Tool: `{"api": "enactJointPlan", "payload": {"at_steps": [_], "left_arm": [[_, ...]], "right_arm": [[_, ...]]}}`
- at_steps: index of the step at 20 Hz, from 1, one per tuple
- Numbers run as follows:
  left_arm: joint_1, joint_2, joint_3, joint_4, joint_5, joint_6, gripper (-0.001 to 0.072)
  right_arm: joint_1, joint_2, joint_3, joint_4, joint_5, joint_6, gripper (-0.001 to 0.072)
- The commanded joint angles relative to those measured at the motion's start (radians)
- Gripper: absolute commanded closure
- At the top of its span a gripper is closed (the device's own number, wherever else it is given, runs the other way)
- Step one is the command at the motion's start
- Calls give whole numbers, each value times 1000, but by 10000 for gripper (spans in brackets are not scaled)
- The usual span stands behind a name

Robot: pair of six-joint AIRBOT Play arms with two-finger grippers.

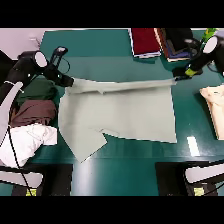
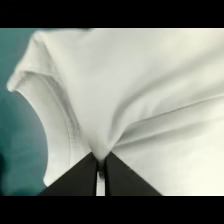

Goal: Fold the shirts.

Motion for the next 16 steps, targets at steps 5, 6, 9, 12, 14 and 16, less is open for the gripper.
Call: {"api": "enactJointPlan", "payload": {"at_steps": [5, 6, 9, 12, 14, 16], "left_arm": [[2, -4, -116, -19, 41, -18, 678], [2, -4, -116, -19, 34, -18, 677], [6, 9, -113, -14, -11, -50, 313], [18, 90, -107, 16, -77, -140, 228], [21, 193, -145, 38, -125, -184, 228], [21, 323, -259, 36, -150, -220, 228]], "right_arm": [[6, 61, -266, 119, -140, 12, 694], [5, 68, -275, 133, -150, 12, 693], [5, 68, -235, 132, -111, 12, 416], [-1, 92, -167, 129, -33, 11, 325], [-10, 161, -206, 122, -10, 11, 325], [-32, 261, -325, 121, 18, 11, 325]]}}
